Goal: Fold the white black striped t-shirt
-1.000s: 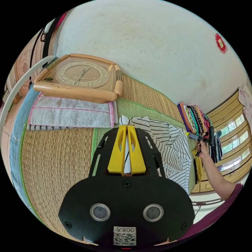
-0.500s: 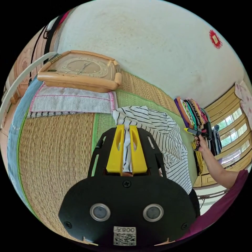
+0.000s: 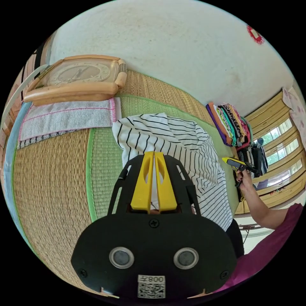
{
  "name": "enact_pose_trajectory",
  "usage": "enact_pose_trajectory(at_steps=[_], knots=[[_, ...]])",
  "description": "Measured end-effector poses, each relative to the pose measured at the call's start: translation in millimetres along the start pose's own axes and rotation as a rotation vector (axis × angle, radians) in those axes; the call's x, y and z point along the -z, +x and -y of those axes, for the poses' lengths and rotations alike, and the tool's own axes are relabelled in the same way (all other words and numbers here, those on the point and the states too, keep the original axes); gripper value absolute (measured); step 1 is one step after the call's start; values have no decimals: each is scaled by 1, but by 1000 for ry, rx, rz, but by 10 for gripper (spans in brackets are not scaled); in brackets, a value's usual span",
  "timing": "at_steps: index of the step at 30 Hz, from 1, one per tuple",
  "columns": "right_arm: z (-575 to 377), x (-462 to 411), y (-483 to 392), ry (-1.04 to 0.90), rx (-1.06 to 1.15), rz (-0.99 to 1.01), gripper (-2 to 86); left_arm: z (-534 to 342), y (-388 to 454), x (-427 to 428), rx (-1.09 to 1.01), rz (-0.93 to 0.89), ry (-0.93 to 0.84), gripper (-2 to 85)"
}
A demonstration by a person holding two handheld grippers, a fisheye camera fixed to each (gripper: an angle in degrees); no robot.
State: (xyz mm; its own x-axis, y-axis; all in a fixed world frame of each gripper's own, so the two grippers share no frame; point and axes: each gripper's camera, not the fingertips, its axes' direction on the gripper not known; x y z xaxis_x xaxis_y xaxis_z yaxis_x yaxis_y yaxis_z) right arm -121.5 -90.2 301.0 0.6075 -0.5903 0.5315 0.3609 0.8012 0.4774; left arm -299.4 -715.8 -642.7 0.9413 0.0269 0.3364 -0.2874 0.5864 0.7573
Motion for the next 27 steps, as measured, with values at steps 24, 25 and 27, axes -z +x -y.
enact_pose_trajectory(at_steps=[24, 25, 27], knots=[[33, -43, -141, -187, 257, -13, 1, -44, 120, 31, -128, -54, -183, 1], [33, -35, -131, -151, 218, 47, 1, -47, 123, 28, -133, -36, -216, 1], [34, -26, -122, -160, 187, 72, 1, -60, 132, 46, -152, -27, -184, 1]])
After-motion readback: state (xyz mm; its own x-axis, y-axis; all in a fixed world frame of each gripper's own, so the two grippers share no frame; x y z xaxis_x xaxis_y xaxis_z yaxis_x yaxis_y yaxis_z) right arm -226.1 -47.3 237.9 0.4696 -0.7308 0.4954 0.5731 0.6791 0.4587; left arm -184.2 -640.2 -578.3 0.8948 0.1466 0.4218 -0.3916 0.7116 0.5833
